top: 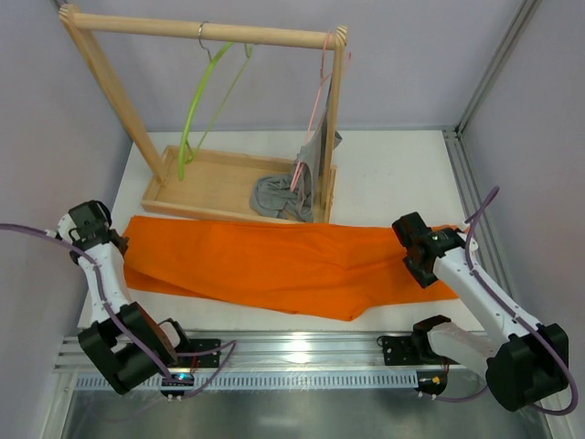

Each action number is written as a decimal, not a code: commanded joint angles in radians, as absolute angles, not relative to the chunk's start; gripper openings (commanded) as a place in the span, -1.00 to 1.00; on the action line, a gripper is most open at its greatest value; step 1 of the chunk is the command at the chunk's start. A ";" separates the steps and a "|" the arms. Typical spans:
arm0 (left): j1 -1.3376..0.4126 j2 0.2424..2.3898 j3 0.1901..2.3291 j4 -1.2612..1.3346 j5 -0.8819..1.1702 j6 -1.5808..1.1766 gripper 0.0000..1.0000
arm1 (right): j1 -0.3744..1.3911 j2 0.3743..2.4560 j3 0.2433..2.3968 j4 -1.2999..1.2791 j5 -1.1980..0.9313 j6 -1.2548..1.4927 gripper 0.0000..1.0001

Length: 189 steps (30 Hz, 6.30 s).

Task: Place the trousers on the hanger
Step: Fold the trousers

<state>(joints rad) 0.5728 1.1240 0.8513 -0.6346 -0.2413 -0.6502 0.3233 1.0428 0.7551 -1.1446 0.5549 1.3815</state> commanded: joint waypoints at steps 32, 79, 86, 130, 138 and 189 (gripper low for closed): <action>0.676 1.643 0.854 -0.569 -0.250 -0.706 -0.40 | 0.314 0.813 0.819 -0.841 0.655 1.051 -0.08; 0.637 1.249 0.735 -0.468 0.084 -0.726 -0.99 | -0.207 2.091 1.624 -1.230 0.433 1.037 -0.03; 0.629 1.275 0.736 -0.469 0.084 -0.726 -0.99 | -0.207 2.088 1.641 -1.229 0.436 1.032 -0.10; 0.531 1.037 0.848 -0.675 -0.048 -0.634 -0.99 | 0.145 1.335 0.994 -0.878 0.022 0.485 -0.28; 0.523 0.930 0.847 -0.758 -0.090 -0.604 -1.00 | 0.362 1.295 0.907 -0.911 -0.067 0.514 -0.49; 0.355 0.769 1.023 -0.575 0.514 -0.549 -0.99 | 0.742 1.333 0.658 -0.274 0.144 0.882 -0.16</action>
